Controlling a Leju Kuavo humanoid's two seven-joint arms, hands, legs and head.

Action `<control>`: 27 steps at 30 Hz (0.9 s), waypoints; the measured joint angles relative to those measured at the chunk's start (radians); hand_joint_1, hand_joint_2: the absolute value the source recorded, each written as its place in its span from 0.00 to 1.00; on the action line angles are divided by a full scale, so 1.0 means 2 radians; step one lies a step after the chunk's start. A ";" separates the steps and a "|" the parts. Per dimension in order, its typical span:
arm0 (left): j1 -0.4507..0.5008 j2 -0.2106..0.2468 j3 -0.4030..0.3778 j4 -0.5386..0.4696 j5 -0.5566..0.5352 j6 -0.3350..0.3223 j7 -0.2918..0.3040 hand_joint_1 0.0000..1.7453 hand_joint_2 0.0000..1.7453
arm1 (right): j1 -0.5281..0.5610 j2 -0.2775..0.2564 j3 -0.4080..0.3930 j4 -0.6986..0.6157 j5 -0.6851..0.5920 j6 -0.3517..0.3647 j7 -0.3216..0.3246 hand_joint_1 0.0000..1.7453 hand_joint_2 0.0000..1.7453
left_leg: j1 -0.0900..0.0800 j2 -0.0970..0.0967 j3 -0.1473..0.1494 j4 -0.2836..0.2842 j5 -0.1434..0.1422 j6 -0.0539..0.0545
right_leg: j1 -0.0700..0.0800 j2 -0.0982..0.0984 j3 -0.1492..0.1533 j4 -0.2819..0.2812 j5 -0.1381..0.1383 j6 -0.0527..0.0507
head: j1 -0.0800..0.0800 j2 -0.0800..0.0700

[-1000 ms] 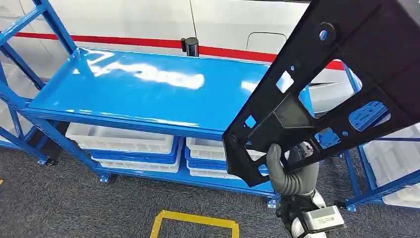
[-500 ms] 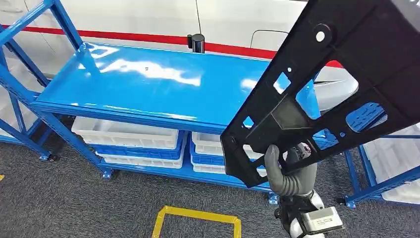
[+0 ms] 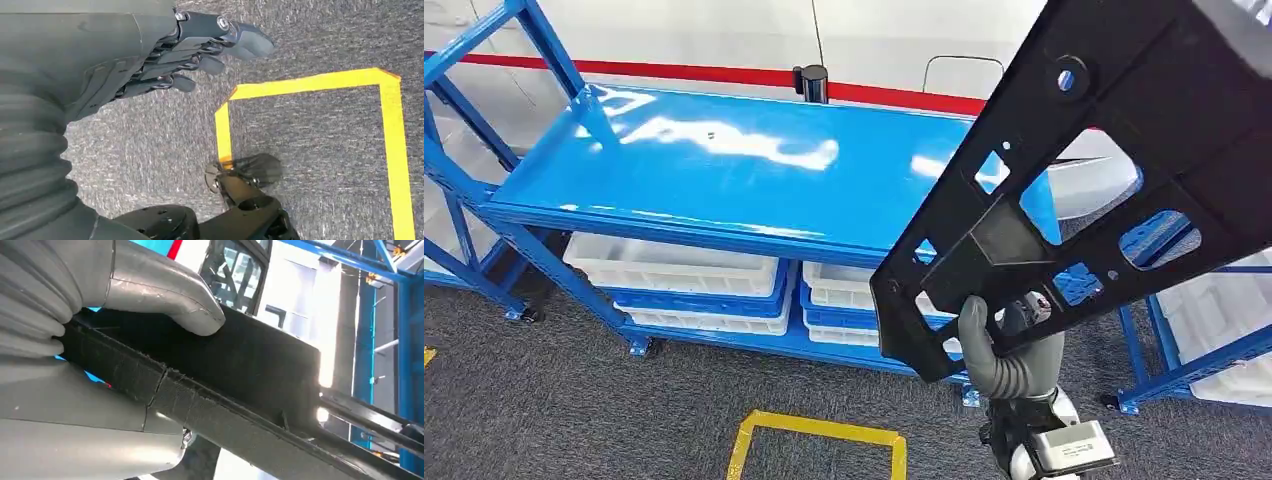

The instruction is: Take the parts from the cabinet and place them on the table.

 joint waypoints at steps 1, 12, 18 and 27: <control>0.000 0.002 0.000 -0.001 0.000 0.000 0.000 0.00 1.00 | -0.001 0.000 0.000 0.000 0.000 0.000 0.000 1.00 1.00 | -0.003 0.000 -0.002 0.003 -0.002 -0.007 | 0.000 -0.002 0.008 -0.020 -0.002 0.002 | 0.000 0.000; 0.001 0.001 0.000 0.000 -0.002 0.000 0.001 0.00 1.00 | 0.001 0.000 0.001 0.002 0.002 -0.001 0.003 1.00 1.00 | 0.000 -0.003 -0.074 0.168 -0.080 -0.015 | 0.018 0.008 0.005 -0.014 0.005 -0.044 | -0.003 0.000; 0.000 0.001 0.001 0.000 -0.002 0.001 0.000 0.00 1.00 | 0.000 0.000 0.001 0.002 0.002 -0.001 0.005 1.00 1.00 | -0.011 -0.014 0.001 0.018 -0.018 -0.001 | 0.024 0.016 0.002 -0.012 0.006 -0.041 | -0.002 0.000; 0.000 0.001 0.002 0.000 -0.002 0.001 0.000 0.00 1.00 | -0.004 0.000 0.003 0.003 0.002 -0.001 0.006 1.00 1.00 | -0.013 -0.001 -0.007 0.011 -0.007 0.012 | 0.018 0.010 -0.075 0.145 -0.058 -0.034 | 0.000 0.000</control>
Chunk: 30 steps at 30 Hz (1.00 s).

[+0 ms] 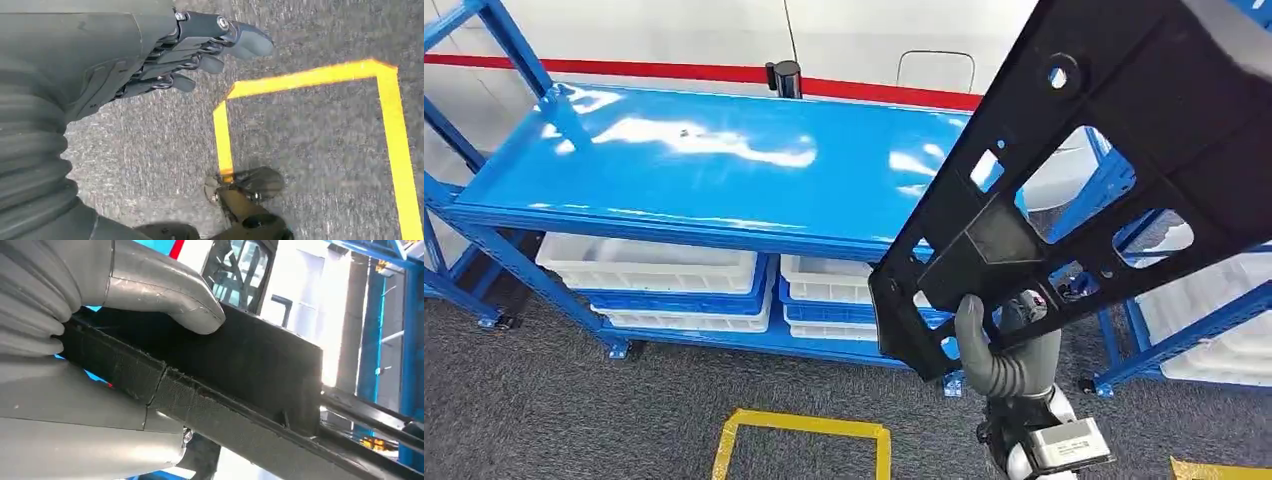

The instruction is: Take the parts from the cabinet and place them on the table.

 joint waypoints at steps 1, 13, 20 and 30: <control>0.000 0.000 0.000 0.000 0.000 0.000 0.000 0.00 1.00 | 0.000 0.000 0.000 0.001 0.000 0.000 0.000 1.00 1.00 | 0.000 0.002 0.000 0.000 0.000 0.000 | 0.000 -0.001 0.007 -0.012 0.007 0.005 | 0.001 0.000; 0.000 -0.001 0.000 0.000 0.000 0.000 -0.001 0.00 1.00 | -0.004 -0.001 0.001 0.001 0.000 0.001 0.000 1.00 1.00 | 0.001 -0.001 -0.042 0.098 -0.057 -0.024 | -0.002 -0.007 0.088 -0.165 0.060 -0.015 | -0.003 0.000; 0.000 -0.001 0.002 0.000 0.000 0.000 -0.001 0.00 1.00 | -0.004 0.001 0.002 0.001 0.000 0.001 0.000 1.00 1.00 | 0.012 -0.012 0.000 0.015 -0.005 -0.029 | -0.003 0.005 0.089 -0.163 0.059 -0.012 | -0.003 0.000; 0.001 0.000 0.005 0.001 -0.001 0.000 0.007 0.00 1.00 | 0.006 0.002 0.004 0.001 0.010 -0.005 -0.005 1.00 1.00 | 0.002 -0.014 -0.005 0.007 -0.001 -0.018 | -0.001 0.008 0.082 -0.168 0.064 -0.009 | -0.003 0.000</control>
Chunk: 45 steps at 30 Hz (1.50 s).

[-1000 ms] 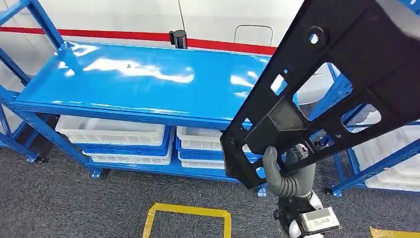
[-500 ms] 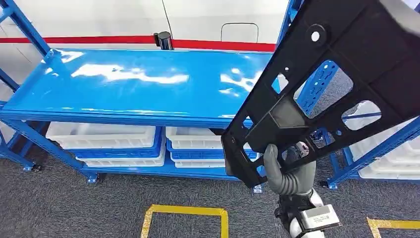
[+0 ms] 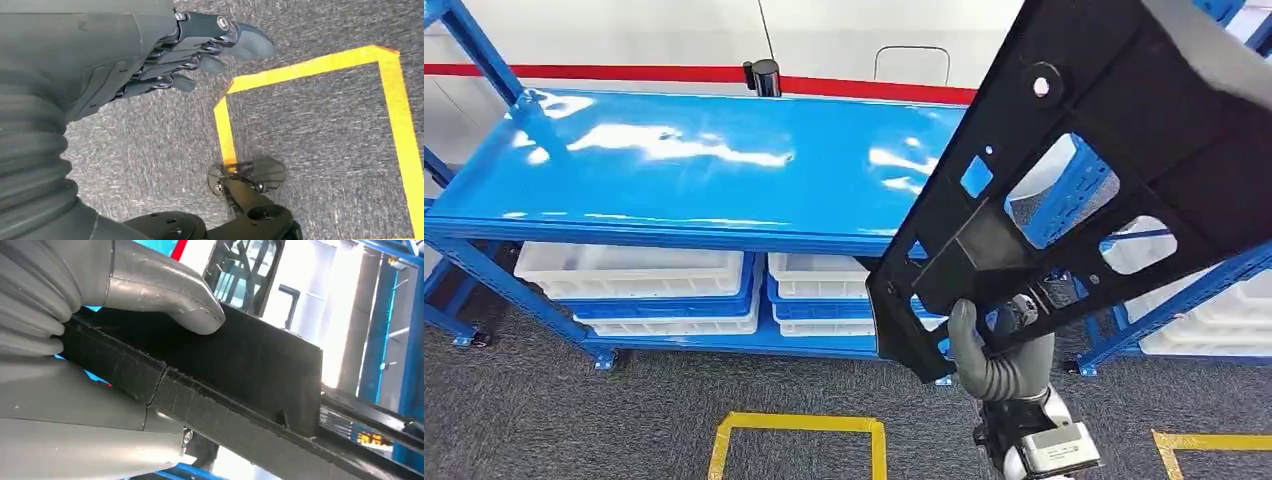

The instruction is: Take the parts from the cabinet and place them on the table.

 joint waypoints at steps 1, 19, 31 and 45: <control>0.000 0.000 0.000 0.000 0.000 0.000 0.001 0.00 1.00 | 0.003 0.000 0.000 0.000 0.000 -0.001 0.000 1.00 1.00 | -0.001 0.000 -0.001 0.000 0.000 0.001 | 0.000 0.000 0.000 -0.001 0.001 0.001 | 0.000 0.000; 0.007 0.008 0.001 0.000 -0.009 0.004 0.004 0.00 1.00 | 0.055 -0.002 -0.001 -0.006 0.006 -0.007 -0.006 1.00 1.00 | 0.001 0.001 -0.003 0.001 0.002 0.004 | 0.001 0.000 -0.002 0.000 0.003 0.012 | 0.000 0.000; 0.010 0.009 0.001 0.000 -0.020 -0.007 0.030 0.00 1.00 | 0.083 -0.006 -0.008 -0.015 0.009 -0.028 -0.004 1.00 1.00 | 0.003 0.011 0.000 -0.014 0.013 0.018 | -0.002 -0.007 -0.072 0.153 -0.066 0.012 | 0.002 0.000; 0.005 -0.013 -0.005 0.001 -0.027 -0.007 -0.012 0.00 1.00 | 0.108 -0.052 -0.012 -0.052 0.022 -0.043 0.054 1.00 1.00 | 0.007 0.012 -0.050 0.109 -0.060 -0.014 | -0.004 -0.013 0.008 0.006 -0.007 -0.001 | 0.000 0.000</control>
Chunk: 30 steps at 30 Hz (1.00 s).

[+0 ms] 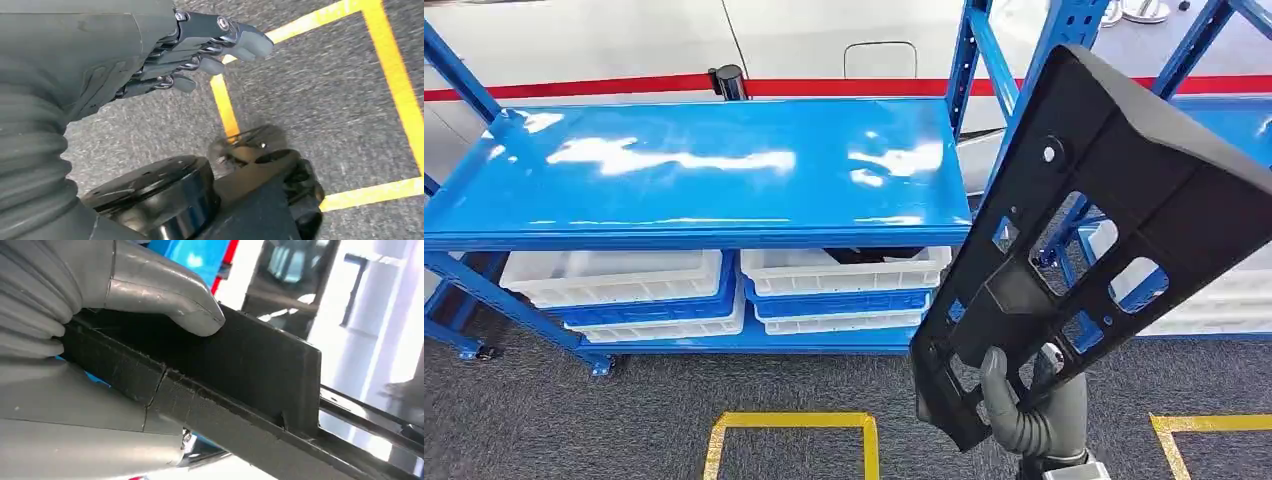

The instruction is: Take the parts from the cabinet and place them on the table.

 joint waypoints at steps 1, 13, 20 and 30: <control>-0.001 0.000 0.001 0.000 0.004 0.003 0.000 0.00 1.00 | -0.006 -0.001 0.000 0.001 -0.003 0.010 -0.005 1.00 1.00 | 0.000 0.000 -0.014 0.033 -0.012 0.001 | 0.003 0.000 -0.002 0.000 0.001 -0.002 | 0.000 0.000; -0.007 0.005 0.031 -0.001 0.033 0.017 -0.004 0.00 1.00 | -0.044 0.009 -0.018 0.022 -0.041 0.054 -0.041 1.00 1.00 | -0.010 0.001 0.068 -0.121 0.058 0.032 | 0.008 -0.001 -0.022 0.025 -0.010 0.008 | 0.002 0.000; -0.006 0.009 0.035 -0.001 0.028 0.026 0.007 0.00 1.00 | -0.043 0.021 -0.020 0.040 -0.051 0.061 -0.054 1.00 1.00 | -0.010 0.001 0.054 -0.120 0.068 0.032 | 0.005 -0.001 -0.028 0.072 -0.032 0.023 | 0.004 0.000; -0.004 0.020 0.038 -0.001 0.022 0.024 0.018 0.00 1.00 | -0.042 0.046 -0.019 0.055 -0.068 0.060 -0.066 1.00 1.00 | -0.009 -0.001 0.016 -0.030 0.010 0.007 | 0.003 -0.002 0.008 -0.007 0.001 -0.006 | -0.001 0.000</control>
